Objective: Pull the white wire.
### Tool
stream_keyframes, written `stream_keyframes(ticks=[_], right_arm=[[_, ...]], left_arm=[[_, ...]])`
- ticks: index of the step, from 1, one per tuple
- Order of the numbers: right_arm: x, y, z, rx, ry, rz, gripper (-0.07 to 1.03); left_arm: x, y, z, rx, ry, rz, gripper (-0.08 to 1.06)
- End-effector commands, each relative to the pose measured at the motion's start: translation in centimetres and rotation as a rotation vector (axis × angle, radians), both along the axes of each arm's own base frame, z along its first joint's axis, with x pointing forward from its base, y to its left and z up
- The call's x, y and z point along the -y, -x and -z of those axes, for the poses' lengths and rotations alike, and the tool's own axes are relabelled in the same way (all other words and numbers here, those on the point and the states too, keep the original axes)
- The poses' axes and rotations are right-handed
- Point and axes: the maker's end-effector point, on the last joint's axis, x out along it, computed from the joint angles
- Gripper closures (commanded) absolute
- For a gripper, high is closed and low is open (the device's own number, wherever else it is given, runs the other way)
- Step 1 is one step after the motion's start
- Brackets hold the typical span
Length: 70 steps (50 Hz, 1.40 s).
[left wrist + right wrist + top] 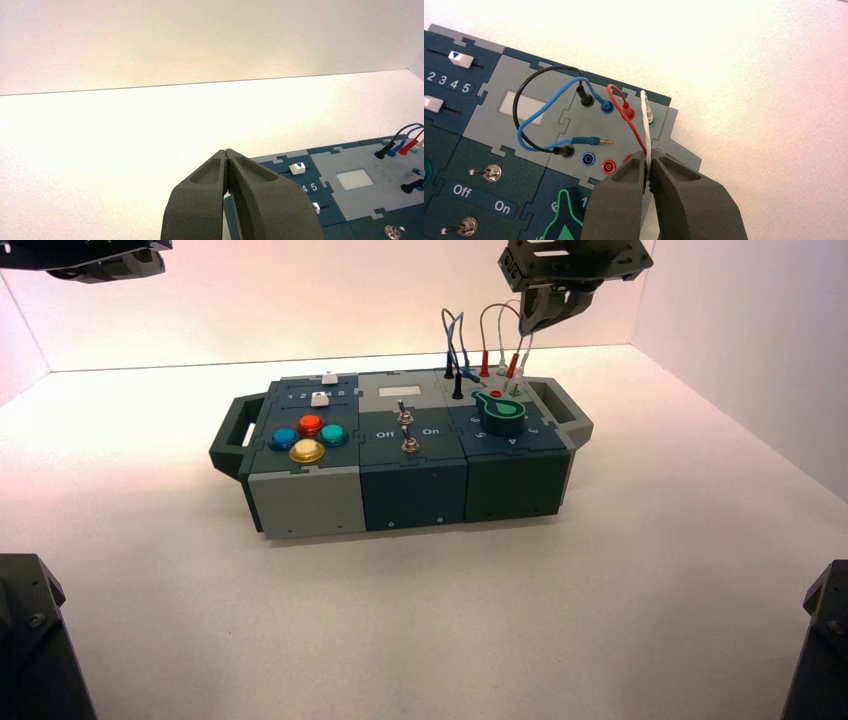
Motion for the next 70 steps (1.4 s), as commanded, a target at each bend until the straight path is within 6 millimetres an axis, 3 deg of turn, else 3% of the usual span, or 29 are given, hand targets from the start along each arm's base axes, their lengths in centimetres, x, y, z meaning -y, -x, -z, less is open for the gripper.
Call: stream_keyframes(ticks=[1,7,13,15,25,41,70], right_arm=[[-0.2,-1.0,-1.8,0.049,-0.018,0.001,0.99],[-0.2,-0.9,-1.8,0.049,-0.018,0.002,0.96],[-0.2,-0.8,-2.3,0.062,-0.024,0.002,0.77],[-0.1,-0.7,-2.5,0.064,-0.026,0.002,0.76],[0.0,-0.4,-3.3,0.087,-0.035,0.002,0.76],[0.5,0.0,-2.7,0.09,-0.027,0.002,0.76],[5.3,-0.4,-3.7,0.162,-0.057,0.137,0.76]], left_arm=[[0.0,-0.7,-1.3,0.037,0.003,-0.004,1.01],[0.0,-0.7,-1.4,0.038,0.003,-0.004,1.01],[0.0,-0.7,-1.3,0.037,0.002,-0.004,1.01],[0.0,-0.7,-1.3,0.037,0.002,-0.004,1.01],[0.0,-0.7,-1.3,0.037,0.003,-0.004,1.01],[-0.1,-0.7,-1.3,0.037,0.003,-0.006,1.01],[0.0,-0.7,-1.3,0.037,0.001,-0.003,1.01]])
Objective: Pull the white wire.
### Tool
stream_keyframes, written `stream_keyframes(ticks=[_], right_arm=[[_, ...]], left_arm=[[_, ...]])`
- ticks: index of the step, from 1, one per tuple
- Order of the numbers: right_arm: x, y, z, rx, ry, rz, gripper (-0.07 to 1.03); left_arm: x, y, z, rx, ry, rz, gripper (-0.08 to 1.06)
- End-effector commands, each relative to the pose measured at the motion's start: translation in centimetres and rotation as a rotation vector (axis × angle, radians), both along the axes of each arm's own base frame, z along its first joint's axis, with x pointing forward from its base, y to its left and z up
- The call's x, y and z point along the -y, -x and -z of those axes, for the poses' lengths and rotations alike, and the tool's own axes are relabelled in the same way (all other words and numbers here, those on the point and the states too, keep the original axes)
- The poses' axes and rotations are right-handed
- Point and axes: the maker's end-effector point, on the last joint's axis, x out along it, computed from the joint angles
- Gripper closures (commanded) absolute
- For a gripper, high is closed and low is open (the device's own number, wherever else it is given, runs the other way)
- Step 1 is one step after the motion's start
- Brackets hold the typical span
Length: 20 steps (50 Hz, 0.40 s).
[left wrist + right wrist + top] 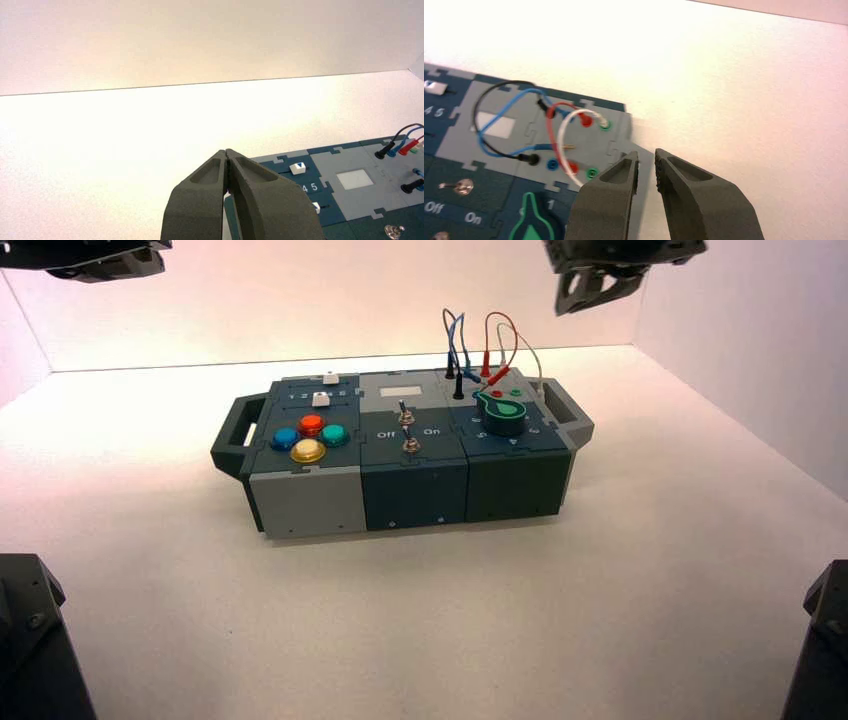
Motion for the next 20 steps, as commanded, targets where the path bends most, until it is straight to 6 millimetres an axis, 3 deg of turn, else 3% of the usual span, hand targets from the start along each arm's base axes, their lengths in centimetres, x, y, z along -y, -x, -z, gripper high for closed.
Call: stream_keyframes(ticks=[1,20], right_arm=[[0.64,-0.48,-1.79,0.063,-0.025,0.026,0.76],[0.67,-0.4,-1.67,0.074,-0.036,0.034,0.76]], left_arm=[[-0.02,-0.78,-1.33,0.036,0.004,-0.005,1.01],[-0.02,-0.78,-1.33,0.036,0.004,-0.005,1.01]])
